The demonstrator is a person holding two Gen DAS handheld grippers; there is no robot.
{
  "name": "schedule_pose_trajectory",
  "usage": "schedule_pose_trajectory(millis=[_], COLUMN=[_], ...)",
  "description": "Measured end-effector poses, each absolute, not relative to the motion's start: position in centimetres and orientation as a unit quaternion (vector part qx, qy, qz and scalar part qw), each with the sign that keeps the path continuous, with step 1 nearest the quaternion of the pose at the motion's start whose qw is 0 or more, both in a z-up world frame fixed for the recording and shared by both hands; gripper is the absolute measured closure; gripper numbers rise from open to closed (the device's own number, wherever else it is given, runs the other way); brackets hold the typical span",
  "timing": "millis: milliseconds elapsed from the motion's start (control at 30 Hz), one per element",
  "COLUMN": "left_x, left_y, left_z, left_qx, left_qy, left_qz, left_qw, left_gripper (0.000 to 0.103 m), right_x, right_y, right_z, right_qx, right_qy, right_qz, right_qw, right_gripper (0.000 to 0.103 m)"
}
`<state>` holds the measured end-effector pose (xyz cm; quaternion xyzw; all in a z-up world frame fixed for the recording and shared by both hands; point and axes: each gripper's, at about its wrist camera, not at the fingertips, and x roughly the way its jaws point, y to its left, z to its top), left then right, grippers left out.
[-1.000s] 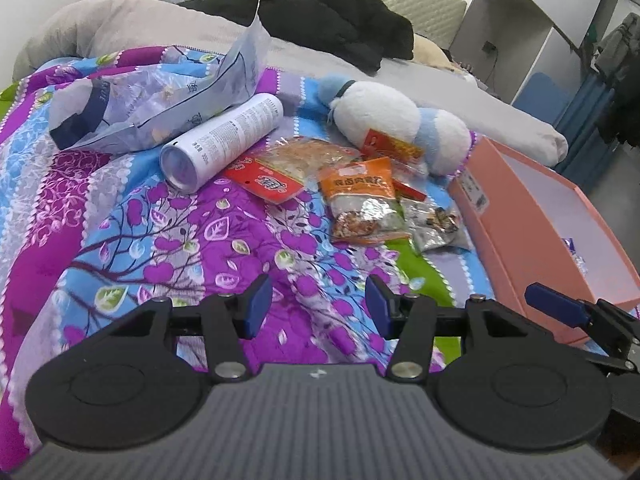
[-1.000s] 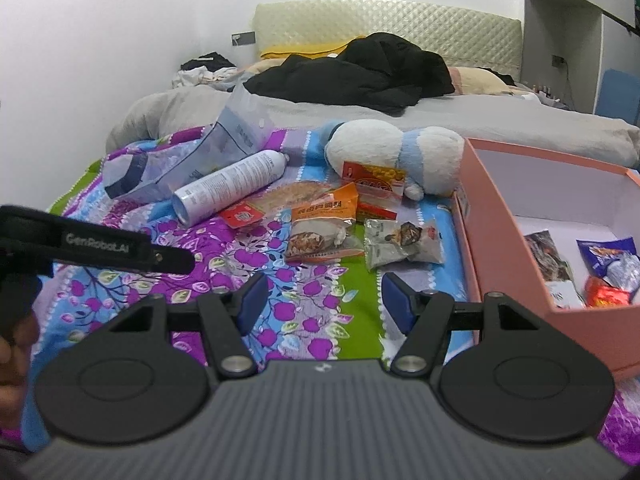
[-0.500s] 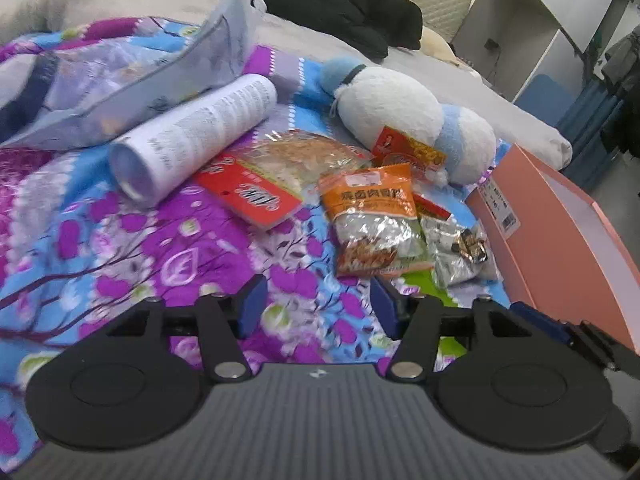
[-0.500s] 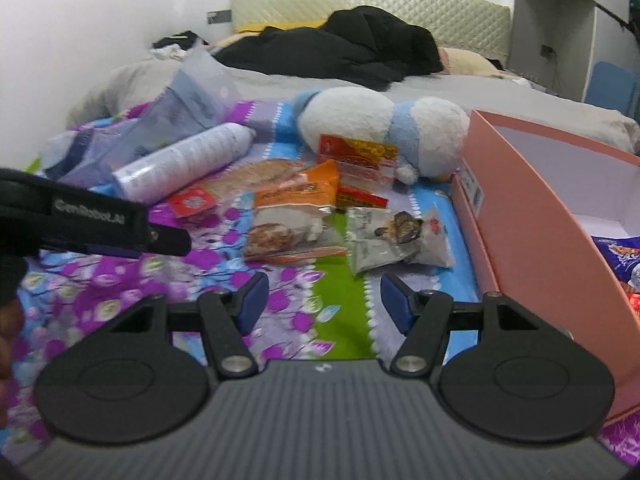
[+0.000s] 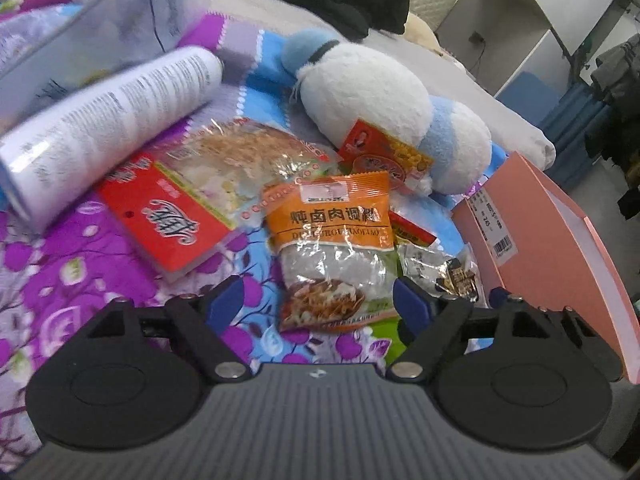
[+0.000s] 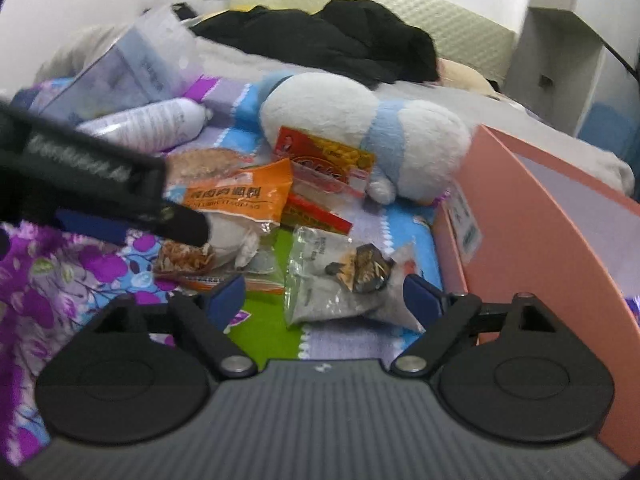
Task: Organize snacks
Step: 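Grasp the orange seasoning bag with the left tool while the right tool grasps the small clear bag, then lift the orange bag with the left tool while the right tool lifts the clear bag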
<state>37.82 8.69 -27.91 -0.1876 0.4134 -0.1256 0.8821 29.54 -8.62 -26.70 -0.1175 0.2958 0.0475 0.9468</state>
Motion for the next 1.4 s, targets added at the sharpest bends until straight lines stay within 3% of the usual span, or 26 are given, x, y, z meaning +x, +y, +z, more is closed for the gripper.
schedule_pose_trajectory(millis=[333, 433, 633, 900, 1400], left_x=[40.3, 40.7, 40.7, 38.9, 31.8], left_y=[6.6, 5.8, 5.3, 4.8, 6.7], left_z=[-28.6, -28.6, -28.4, -27.5, -24.6], left_qx=[-0.157, -0.137, -0.129, -0.121, -0.139], left_qy=[0.418, 0.417, 0.420, 0.421, 0.414], left_qz=[-0.111, -0.106, -0.100, -0.089, -0.061], left_qw=[0.888, 0.892, 0.893, 0.894, 0.897], left_gripper=[0.019, 0.020, 0.043, 0.054, 0.061], right_x=[31.5, 31.5, 31.2, 29.2, 23.8], right_y=[-8.7, -9.0, -9.9, -11.2, -12.5], right_z=[-28.3, -28.6, -28.3, -27.5, -24.6], right_qx=[-0.126, -0.124, -0.115, -0.081, -0.029], right_qy=[0.304, 0.308, 0.306, 0.317, 0.327], right_qz=[0.062, 0.055, 0.052, 0.057, 0.096], right_qw=[0.942, 0.942, 0.944, 0.943, 0.940], right_gripper=[0.015, 0.028, 0.044, 0.045, 0.045])
